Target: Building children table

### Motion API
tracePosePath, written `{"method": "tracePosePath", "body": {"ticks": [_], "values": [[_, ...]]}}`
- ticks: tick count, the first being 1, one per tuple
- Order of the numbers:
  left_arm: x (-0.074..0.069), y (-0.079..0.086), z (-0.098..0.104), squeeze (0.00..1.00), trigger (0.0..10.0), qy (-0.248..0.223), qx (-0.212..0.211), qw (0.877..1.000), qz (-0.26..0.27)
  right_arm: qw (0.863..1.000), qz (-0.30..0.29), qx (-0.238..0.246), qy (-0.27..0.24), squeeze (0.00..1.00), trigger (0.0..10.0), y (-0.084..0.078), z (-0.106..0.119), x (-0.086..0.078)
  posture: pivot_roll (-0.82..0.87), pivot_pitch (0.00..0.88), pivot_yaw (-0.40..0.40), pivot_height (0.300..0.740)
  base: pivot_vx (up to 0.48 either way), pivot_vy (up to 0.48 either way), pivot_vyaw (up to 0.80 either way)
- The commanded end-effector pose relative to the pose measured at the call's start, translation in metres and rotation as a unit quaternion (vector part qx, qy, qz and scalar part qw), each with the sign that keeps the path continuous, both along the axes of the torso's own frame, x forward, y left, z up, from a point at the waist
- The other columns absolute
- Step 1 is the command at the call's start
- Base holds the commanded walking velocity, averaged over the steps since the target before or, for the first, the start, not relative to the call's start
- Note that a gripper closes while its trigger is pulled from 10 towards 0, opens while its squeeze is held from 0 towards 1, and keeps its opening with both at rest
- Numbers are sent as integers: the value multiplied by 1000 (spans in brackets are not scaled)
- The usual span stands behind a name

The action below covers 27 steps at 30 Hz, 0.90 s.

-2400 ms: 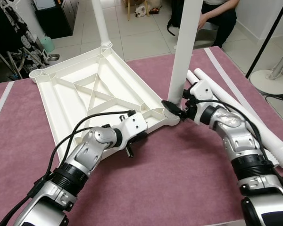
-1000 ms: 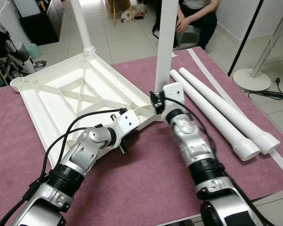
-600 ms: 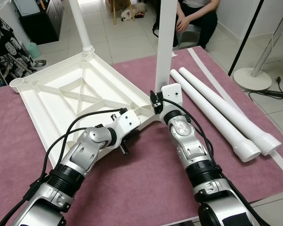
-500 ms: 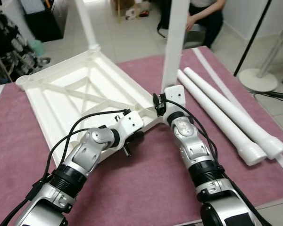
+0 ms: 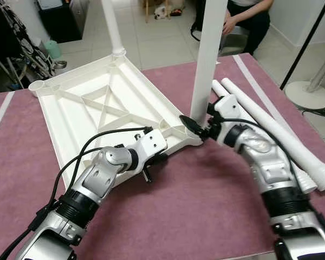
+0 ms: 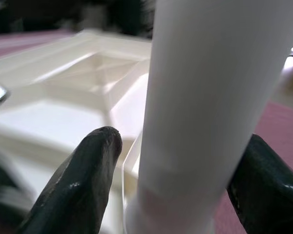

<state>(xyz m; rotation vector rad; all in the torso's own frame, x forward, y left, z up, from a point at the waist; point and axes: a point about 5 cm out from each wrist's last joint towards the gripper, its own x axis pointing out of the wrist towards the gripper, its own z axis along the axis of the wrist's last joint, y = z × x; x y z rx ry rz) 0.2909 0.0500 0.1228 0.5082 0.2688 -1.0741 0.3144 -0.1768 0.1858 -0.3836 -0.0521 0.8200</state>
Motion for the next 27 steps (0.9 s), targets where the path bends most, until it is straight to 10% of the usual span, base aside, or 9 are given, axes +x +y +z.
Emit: {"method": "tracePosePath", "body": {"ticks": [1,21,22,23,27], "values": [[4,2,16,0,10000,-49,-6,999,1,999,52,-2,7,0,10000,13,2,-4,-58,5,161,740,0,0,0],[0,2,17,0,10000,-47,-3,999,-7,992,108,-25,59,0,10000,21,1,27,-26,0,154,740,0,0,0],[0,3,17,0,10000,-47,-3,999,-6,991,112,-27,63,0,6039,22,0,28,-23,0,151,740,0,0,0],[0,3,17,0,10000,-47,-3,999,-4,990,123,-26,70,0,0,22,-1,26,-21,0,146,740,0,0,0],[-1,4,17,0,10000,-48,-3,999,-2,988,133,-24,78,0,0,21,-3,23,-23,0,141,740,0,0,0]]}}
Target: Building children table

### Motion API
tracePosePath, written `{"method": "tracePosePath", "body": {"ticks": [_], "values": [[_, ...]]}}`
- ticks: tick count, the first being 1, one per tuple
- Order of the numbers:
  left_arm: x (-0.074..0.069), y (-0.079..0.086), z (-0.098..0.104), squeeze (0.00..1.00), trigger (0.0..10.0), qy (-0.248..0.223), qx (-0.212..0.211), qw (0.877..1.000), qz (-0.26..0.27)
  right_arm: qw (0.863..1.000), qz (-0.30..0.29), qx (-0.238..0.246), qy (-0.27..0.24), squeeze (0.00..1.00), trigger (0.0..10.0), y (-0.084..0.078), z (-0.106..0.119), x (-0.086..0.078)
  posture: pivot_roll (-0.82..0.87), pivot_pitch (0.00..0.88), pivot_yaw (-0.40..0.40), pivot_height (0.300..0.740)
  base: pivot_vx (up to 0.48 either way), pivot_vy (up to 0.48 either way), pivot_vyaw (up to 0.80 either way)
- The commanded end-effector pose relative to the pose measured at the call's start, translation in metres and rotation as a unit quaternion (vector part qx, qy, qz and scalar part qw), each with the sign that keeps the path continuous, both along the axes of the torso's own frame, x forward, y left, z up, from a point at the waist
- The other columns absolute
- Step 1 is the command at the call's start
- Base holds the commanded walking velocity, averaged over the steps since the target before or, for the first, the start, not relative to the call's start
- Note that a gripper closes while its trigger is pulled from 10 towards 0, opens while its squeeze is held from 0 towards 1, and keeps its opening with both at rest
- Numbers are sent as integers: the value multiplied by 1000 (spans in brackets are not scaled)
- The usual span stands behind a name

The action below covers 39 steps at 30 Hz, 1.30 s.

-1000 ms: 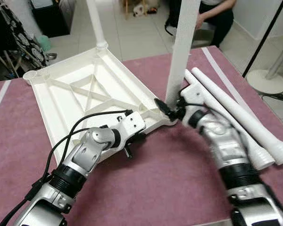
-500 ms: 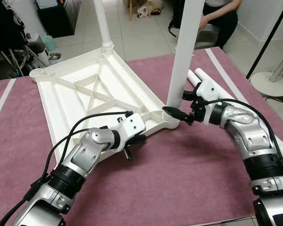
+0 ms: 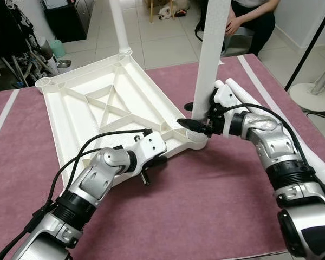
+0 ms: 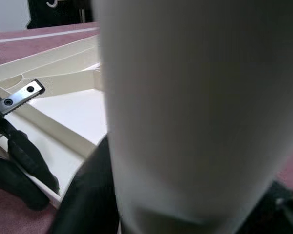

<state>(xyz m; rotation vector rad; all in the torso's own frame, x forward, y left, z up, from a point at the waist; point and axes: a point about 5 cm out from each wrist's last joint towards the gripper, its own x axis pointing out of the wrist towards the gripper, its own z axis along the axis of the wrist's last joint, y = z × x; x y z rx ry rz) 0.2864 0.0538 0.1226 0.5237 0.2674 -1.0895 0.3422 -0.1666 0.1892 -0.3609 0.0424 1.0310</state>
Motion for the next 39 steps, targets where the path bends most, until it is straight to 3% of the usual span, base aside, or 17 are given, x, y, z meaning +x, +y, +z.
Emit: {"method": "tracePosePath", "body": {"ticks": [1,6,8,12,16,17,21,24,25,26,27,30,31,32,33,38,39], "values": [[4,0,17,0,10000,-46,-10,999,8,999,41,-2,21,0,0,10,-8,-7,-25,0,139,740,0,0,0],[5,-2,17,0,10000,-47,-13,999,11,999,-48,2,6,0,0,10,-22,-2,-32,0,134,740,0,0,0],[5,-3,18,0,10000,-48,-16,999,11,985,-170,8,-10,0,0,13,-34,10,-34,0,136,740,0,0,0],[5,-4,20,0,10000,-49,-19,999,12,970,-241,14,-17,0,0,19,-42,15,-35,0,138,740,0,0,0],[3,-20,40,0,10000,-66,-52,996,-2,911,-409,31,-44,0,0,48,-47,24,-39,0,140,740,0,0,0],[3,-20,40,0,10000,-66,-52,996,-2,911,-409,31,-44,0,0,48,-47,24,-39,0,140,740,0,0,0],[2,-28,49,0,10000,-84,-56,995,-12,886,-459,58,-35,0,0,63,-48,24,-31,0,132,740,0,0,0],[2,-29,50,0,10000,-89,-55,994,-13,884,-461,68,-37,0,0,68,-47,23,-31,0,132,740,0,0,0],[3,-28,50,0,10000,-93,-50,994,-12,882,-463,75,-51,0,4980,72,-44,22,-28,0,129,740,0,0,0],[3,-28,50,0,10000,-93,-50,994,-12,882,-463,75,-51,0,4980,72,-44,22,-28,0,129,740,0,0,0],[4,-26,50,0,10000,-94,-46,994,-9,885,-455,81,-59,0,10000,77,-41,21,-29,0,129,740,0,0,0],[5,-22,48,0,10000,-94,-39,995,-6,894,-432,95,-74,0,10000,81,-35,21,-34,0,131,740,0,0,0],[4,-20,45,0,10000,-92,-33,995,-6,895,-426,100,-91,55,10000,80,-31,20,-35,0,132,740,0,0,0],[4,-19,44,0,10000,-91,-31,995,-7,904,-402,112,-90,1000,10000,82,-28,19,-39,0,134,740,0,0,0],[3,-19,43,0,10000,-90,-29,995,-8,913,-378,122,-89,1000,10000,84,-25,17,-39,0,134,740,0,0,0],[3,-19,42,0,10000,-89,-27,996,-9,924,-349,131,-87,1000,10000,87,-22,15,-39,0,134,740,0,0,0],[1,-18,42,0,10000,-91,-26,995,-17,946,-281,137,-88,0,10000,89,-17,5,-38,0,134,740,0,0,0]]}}
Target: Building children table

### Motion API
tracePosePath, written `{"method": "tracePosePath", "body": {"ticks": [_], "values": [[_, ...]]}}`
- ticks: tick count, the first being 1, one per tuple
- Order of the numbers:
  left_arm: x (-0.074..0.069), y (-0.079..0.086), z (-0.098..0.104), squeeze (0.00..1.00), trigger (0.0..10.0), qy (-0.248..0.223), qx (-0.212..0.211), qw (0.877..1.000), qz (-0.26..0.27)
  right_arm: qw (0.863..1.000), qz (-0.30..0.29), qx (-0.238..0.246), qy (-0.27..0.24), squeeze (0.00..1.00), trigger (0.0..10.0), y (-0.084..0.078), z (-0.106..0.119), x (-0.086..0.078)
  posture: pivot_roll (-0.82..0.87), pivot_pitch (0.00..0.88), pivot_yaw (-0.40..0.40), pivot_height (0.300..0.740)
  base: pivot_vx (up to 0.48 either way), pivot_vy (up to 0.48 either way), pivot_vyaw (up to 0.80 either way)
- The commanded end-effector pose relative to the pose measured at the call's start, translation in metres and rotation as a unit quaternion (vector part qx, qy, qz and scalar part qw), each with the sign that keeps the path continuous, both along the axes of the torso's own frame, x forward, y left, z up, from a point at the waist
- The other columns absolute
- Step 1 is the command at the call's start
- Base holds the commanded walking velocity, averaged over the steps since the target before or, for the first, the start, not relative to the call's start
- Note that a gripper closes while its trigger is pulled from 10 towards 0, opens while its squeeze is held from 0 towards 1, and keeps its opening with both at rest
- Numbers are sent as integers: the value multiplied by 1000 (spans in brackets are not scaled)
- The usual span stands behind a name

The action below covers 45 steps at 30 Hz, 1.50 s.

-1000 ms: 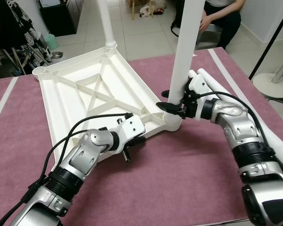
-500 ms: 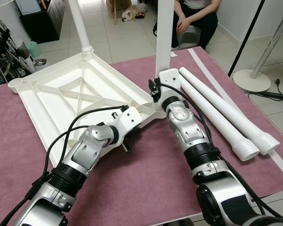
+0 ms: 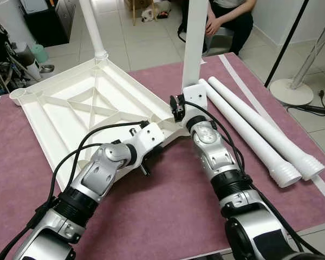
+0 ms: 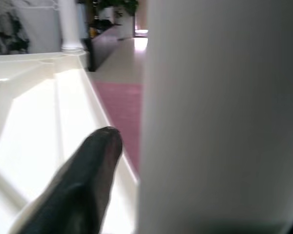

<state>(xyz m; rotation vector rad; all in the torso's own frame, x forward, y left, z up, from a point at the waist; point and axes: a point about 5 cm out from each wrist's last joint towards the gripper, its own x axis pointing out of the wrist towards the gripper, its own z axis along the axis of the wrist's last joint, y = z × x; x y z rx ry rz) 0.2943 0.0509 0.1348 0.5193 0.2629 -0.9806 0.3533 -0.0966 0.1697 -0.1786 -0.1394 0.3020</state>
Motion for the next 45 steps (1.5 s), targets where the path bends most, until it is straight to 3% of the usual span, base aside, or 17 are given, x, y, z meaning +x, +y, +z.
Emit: {"method": "tracePosePath", "body": {"ticks": [1,2,3,5,7,9,12,14,18,19,21,25,27,30,36,39,45], "values": [[-8,-14,30,0,10000,-77,-20,994,-74,993,118,-2,-6,0,10000,21,6,-14,-38,0,134,740,0,0,0],[-8,-14,30,0,10000,-77,-20,994,-74,993,118,-2,-6,0,10000,21,6,-14,-38,0,134,740,0,0,0],[-10,-12,31,0,10000,-80,-18,993,-82,983,184,-11,-2,0,10000,21,7,-26,-37,0,133,740,0,0,0],[-10,-12,31,0,10000,-80,-18,993,-82,983,184,-11,-2,0,10000,21,7,-26,-37,0,133,740,0,0,0],[-19,-3,33,0,10000,-87,-11,989,-122,958,282,-42,12,0,10000,8,7,-46,-35,0,132,740,0,0,0],[-19,-3,33,0,10000,-87,-11,989,-122,958,282,-42,12,0,10000,8,7,-46,-35,0,132,740,0,0,0],[-32,9,32,0,10000,-88,8,980,-181,938,337,-78,32,0,10000,-10,8,-54,-33,0,129,740,0,0,0],[-32,9,32,0,10000,-88,8,980,-181,938,337,-78,32,0,10000,-10,8,-54,-33,0,129,740,0,0,0],[-44,19,23,0,10000,-79,33,969,-230,914,385,-110,59,0,10000,-23,10,-52,-32,0,125,740,0,0,0],[-44,19,23,0,10000,-79,33,969,-230,914,385,-110,59,0,10000,-23,10,-52,-32,0,125,740,0,0,0],[-48,21,15,0,10000,-72,44,966,-243,896,422,-115,78,0,10000,-17,6,-54,-33,0,121,740,0,0,0],[-50,24,9,0,10000,-70,56,965,-247,875,459,-121,94,0,10000,-9,2,-59,-34,0,113,740,0,0,0],[-50,24,9,0,10000,-70,56,965,-247,875,459,-121,94,0,10000,-9,2,-59,-34,0,113,740,0,0,0],[-47,28,7,0,10000,-72,60,969,-228,847,504,-132,107,0,10000,4,0,-62,-9,0,76,740,0,0,0],[-44,37,11,0,10000,-75,64,972,-211,838,518,-132,106,0,10000,8,1,-59,24,0,52,740,0,0,0],[-37,52,16,0,10000,-79,75,976,-188,836,524,-128,97,0,10000,15,3,-54,47,0,39,740,0,0,0],[-37,55,16,0,10000,-80,77,976,-185,837,525,-125,94,0,10000,18,4,-51,55,0,34,740,0,0,0]]}}
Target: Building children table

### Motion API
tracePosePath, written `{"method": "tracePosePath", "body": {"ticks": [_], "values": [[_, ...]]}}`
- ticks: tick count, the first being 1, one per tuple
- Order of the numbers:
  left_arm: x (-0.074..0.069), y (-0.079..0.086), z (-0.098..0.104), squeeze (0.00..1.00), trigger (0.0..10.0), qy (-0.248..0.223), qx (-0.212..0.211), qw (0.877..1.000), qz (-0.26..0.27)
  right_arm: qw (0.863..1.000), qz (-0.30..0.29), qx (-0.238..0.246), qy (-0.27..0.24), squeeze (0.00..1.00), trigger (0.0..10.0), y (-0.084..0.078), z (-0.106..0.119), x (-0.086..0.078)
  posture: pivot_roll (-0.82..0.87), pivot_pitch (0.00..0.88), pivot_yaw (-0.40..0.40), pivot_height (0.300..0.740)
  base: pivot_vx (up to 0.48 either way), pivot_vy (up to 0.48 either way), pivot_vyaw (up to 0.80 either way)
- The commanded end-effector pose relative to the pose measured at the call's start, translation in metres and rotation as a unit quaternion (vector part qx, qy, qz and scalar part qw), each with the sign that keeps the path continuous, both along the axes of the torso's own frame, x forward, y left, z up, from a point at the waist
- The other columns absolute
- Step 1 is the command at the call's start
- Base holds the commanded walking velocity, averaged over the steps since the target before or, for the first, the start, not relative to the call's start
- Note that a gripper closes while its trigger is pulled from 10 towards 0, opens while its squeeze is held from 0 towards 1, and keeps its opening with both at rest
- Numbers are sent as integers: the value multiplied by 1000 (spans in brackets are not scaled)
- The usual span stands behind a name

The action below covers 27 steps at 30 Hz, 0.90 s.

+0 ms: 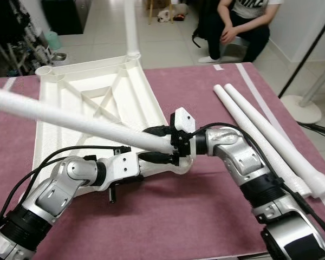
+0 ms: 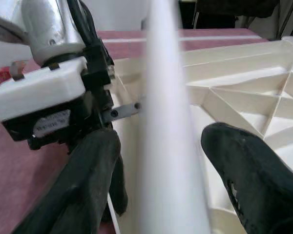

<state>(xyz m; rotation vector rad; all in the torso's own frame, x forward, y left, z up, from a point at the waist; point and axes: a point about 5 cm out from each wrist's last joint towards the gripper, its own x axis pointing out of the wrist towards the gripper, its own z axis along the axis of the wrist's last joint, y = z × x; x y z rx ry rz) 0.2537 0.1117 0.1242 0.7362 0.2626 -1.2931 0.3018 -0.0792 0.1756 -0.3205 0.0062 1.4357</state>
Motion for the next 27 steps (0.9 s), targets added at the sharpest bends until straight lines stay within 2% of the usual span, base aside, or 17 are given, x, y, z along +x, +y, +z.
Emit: {"method": "tracePosePath", "body": {"ticks": [1,3,5,14,15,17,18,20,21,22,23,24,25,27], "values": [[3,-6,27,0,10000,-75,-21,997,-24,1000,4,-3,3,0,10000,0,-2,0,55,0,34,740,0,0,0],[2,-7,27,0,10000,-76,-23,997,-23,1000,6,-2,4,0,10000,1,-2,1,55,0,34,740,0,0,0],[4,-15,29,0,10000,-83,-39,996,-15,1000,-3,-3,13,0,9843,-4,-6,1,54,0,39,740,0,0,0],[5,-20,27,0,10000,-82,-42,996,-17,999,-36,3,18,0,10000,-9,-13,-2,35,0,62,740,0,0,0],[5,-21,26,0,10000,-81,-41,996,-17,998,-55,13,11,0,10000,-10,-13,0,32,0,63,740,0,0,0],[9,-24,23,0,10000,-90,-42,995,7,990,-128,65,-13,0,10000,-12,-3,9,33,0,63,740,0,0,0],[9,-24,23,0,10000,-90,-42,995,7,990,-128,65,-13,0,10000,-12,-3,9,33,0,63,740,0,0,0],[21,-26,22,0,10000,-114,-56,990,66,974,-198,106,-22,0,10000,-14,4,17,33,0,65,740,0,0,0],[28,-27,22,996,10000,-122,-68,985,105,956,-253,144,-25,0,10000,-17,8,21,31,0,71,740,0,0,0],[32,-27,21,996,10000,-126,-75,981,130,941,-292,170,-25,0,10000,-20,11,23,32,0,73,740,0,0,0],[33,-27,21,996,10000,-126,-79,979,142,931,-313,185,-25,0,10000,-22,12,24,32,0,73,740,0,0,0],[33,-27,21,996,10000,-126,-79,979,142,931,-313,185,-25,0,10000,-22,12,24,32,0,73,740,0,0,0],[30,-26,19,1000,10000,-124,-77,980,133,921,-332,201,-24,0,10000,-24,12,22,29,0,82,740,0,0,0],[27,-24,17,1000,10000,-124,-69,982,124,919,-337,205,-25,0,10000,-24,10,19,24,0,91,740,0,0,0]]}}
